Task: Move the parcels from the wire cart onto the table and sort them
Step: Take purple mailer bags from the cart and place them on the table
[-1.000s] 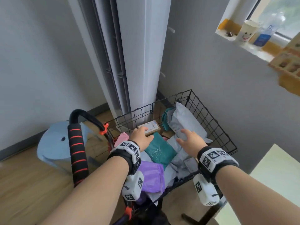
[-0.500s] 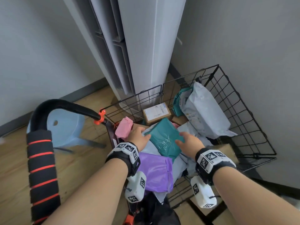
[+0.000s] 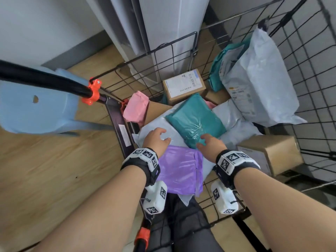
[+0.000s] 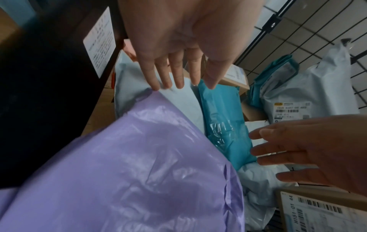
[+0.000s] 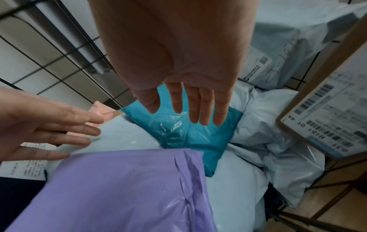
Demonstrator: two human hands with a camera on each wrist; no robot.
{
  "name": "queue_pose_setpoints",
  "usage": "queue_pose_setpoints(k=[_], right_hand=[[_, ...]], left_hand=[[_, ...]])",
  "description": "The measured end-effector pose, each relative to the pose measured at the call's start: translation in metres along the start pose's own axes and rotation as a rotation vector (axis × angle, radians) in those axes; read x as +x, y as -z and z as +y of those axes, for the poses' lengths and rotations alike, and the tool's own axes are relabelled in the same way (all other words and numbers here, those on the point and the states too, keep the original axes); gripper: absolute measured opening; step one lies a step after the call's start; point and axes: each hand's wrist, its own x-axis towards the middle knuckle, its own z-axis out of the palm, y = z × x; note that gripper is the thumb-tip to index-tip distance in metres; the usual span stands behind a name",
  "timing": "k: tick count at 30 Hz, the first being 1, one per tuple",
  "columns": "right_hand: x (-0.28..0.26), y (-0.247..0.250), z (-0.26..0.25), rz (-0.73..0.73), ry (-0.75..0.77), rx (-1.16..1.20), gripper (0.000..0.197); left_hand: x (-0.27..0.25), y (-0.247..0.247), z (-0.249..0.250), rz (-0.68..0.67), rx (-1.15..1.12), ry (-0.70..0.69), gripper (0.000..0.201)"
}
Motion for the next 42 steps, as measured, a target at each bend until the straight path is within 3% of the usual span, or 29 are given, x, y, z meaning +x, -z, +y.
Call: queue_pose_setpoints(k=[14,18,22,25,31,35,42], right_hand=[[0.021,-0.023,0.001,-0.081,-0.103,0.137,0.055],[0.021,-0.017,-0.005,-0.127,-0.046,0.191,0.038],[0.013,-0.011,-0.011,-0.126,0.083,0.067,0.012],[0.004,-0.008,-0.009,-0.033,0.111,0.066,0.004],[-0.029,0.022,0.0,0.157,0.135,0.102,0.008],[-0.06,0.058,0.005,0.338,0.121,0.193,0.016],[-0.146,0.124,0.02,0.595,0.153,0.313,0.014]], left_hand=[[0.013,-0.014,-0.019,0.011,0.104,-0.027,0.032],[0.011,-0.015,-0.018,-0.006,0.12,-0.031,0.032],[0.006,-0.014,-0.014,-0.008,0.116,-0.037,0.03],[-0.001,-0.012,-0.008,-0.011,0.122,-0.06,0.028],[-0.027,0.003,0.019,-0.024,0.092,-0.132,0.028],[-0.055,0.02,0.05,0.007,0.107,-0.215,0.041],[-0.121,0.059,0.112,0.036,0.236,-0.459,0.064]])
